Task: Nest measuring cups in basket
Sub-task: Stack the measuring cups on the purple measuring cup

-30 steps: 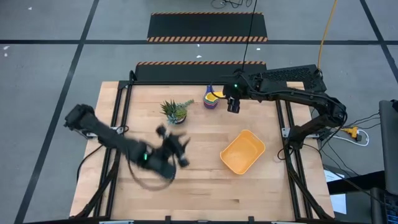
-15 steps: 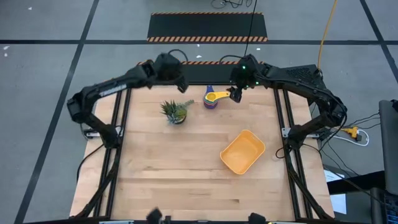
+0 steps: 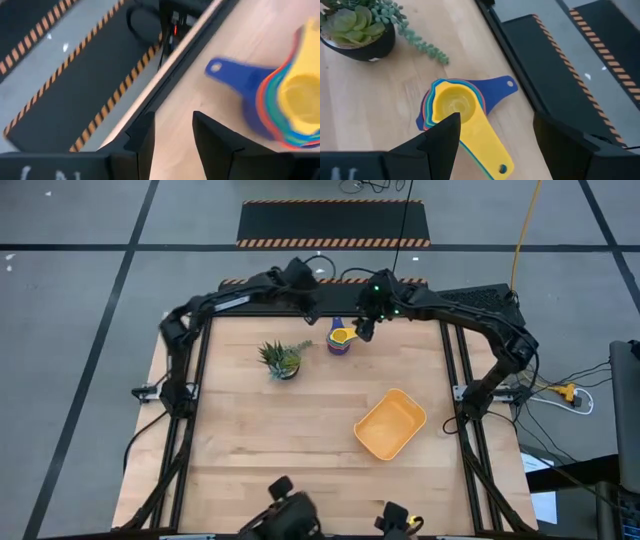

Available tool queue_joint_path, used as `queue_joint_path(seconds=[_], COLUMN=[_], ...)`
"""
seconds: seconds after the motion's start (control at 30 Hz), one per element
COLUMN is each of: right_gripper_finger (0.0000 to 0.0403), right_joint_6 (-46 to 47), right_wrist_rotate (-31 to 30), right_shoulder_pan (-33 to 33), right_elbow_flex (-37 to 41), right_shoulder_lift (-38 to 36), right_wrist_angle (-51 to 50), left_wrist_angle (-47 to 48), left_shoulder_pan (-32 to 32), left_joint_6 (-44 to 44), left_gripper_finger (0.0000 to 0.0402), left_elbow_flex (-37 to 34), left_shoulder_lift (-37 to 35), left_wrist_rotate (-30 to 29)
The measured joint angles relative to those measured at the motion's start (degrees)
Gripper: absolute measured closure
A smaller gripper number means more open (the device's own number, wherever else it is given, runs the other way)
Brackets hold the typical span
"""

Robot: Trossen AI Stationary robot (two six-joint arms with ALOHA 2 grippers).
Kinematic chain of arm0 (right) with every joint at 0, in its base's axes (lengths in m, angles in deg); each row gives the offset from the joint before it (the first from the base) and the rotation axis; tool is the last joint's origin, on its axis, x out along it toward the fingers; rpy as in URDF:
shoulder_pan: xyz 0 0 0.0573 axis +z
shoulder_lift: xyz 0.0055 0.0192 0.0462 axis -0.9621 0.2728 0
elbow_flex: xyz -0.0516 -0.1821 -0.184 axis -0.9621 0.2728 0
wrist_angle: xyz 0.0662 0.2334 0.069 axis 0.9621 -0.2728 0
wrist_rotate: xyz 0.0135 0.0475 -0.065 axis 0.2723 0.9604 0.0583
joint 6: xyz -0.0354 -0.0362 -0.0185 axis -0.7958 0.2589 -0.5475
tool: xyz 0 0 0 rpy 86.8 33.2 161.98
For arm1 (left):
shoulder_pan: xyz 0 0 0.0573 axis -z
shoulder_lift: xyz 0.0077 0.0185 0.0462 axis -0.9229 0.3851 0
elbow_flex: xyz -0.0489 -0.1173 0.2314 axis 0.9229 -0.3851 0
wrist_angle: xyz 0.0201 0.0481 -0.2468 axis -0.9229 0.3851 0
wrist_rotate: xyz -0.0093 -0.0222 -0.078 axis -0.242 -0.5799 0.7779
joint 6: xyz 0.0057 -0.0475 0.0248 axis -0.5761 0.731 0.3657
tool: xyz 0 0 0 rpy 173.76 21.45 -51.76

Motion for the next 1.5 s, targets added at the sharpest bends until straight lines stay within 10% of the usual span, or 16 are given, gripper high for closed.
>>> queue_joint_path(seconds=[0.27, 0.5, 1.2, 1.5], right_gripper_finger=[0.0161, 0.0161, 0.0164, 0.0282], right_joint_6=[0.0, -0.2, -1.4, -1.6], right_wrist_rotate=[0.0, 2.4, 9.1, 11.9], right_shoulder_pan=[0.0, 0.0, 0.9, 2.5], right_elbow_flex=[0.0, 0.0, 0.0, 0.0], right_shoulder_lift=[0.2, 0.2, 0.2, -1.7], right_wrist_angle=[-0.4, -0.5, 2.6, 1.0], left_wrist_angle=[9.3, 8.2, 11.9, 14.0], left_shoulder_pan=[-1.8, -5.0, 0.6, -0.2], left_joint_6=[-3.2, 0.9, 3.2, 1.8], left_gripper_finger=[0.0266, 0.0267, 0.0397, 0.0400], left_elbow_flex=[14.7, 16.0, 15.7, 15.7], left_shoulder_lift=[11.4, 12.0, 12.0, 12.9], left_wrist_rotate=[-0.4, 24.1, 16.1, 12.9])
